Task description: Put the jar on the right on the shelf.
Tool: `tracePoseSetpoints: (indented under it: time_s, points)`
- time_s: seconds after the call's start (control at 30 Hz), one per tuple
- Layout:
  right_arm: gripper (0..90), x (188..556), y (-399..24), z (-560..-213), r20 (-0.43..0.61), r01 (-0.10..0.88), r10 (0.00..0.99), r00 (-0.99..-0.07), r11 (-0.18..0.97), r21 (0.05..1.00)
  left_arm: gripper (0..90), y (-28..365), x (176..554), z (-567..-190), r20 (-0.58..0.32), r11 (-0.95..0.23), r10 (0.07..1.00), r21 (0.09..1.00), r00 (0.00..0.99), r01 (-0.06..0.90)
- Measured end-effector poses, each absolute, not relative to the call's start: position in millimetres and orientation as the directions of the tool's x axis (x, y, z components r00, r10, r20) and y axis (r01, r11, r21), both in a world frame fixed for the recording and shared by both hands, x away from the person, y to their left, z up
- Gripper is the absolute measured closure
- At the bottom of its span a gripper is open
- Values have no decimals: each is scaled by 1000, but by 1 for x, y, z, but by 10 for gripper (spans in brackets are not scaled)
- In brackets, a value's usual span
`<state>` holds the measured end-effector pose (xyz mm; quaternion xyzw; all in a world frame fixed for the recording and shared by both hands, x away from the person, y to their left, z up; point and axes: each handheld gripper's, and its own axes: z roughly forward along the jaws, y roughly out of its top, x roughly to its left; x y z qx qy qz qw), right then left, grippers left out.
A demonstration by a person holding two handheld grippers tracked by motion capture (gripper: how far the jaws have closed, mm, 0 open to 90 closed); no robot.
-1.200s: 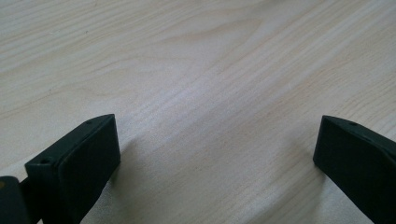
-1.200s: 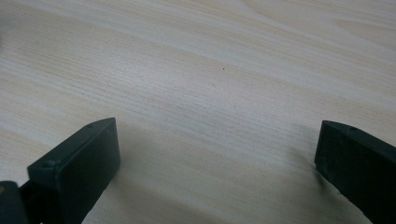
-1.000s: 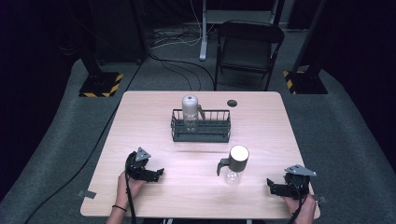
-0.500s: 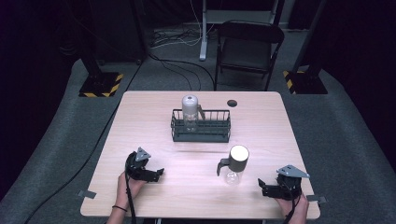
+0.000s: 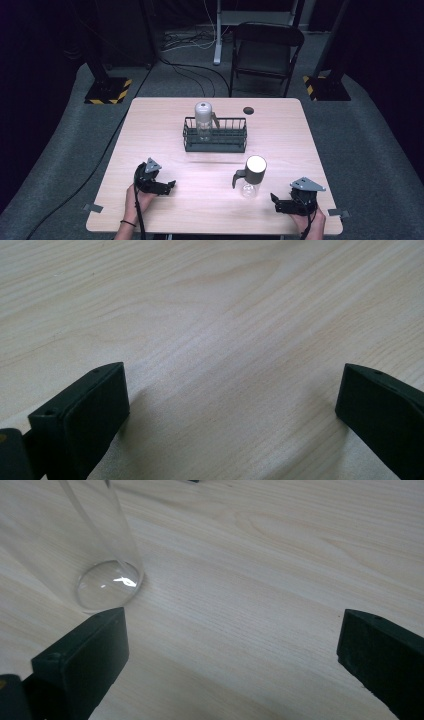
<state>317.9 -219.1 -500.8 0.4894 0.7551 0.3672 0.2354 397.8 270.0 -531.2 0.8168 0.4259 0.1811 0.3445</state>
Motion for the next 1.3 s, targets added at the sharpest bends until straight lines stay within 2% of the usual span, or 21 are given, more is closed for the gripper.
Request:
tracePoseSetpoints:
  time_s: [0.73, 1.3]
  points:
    - [0, 312, -170, -485, 24, 504, 859, -511, 278, 818, 4, 270, 398, -531, 2, -400, 820, 717, 572, 571]
    - [0, 325, -141, -477, 1, 448, 853, -521, 273, 852, 4, 270, 398, -531, 2, -400, 820, 717, 572, 571]
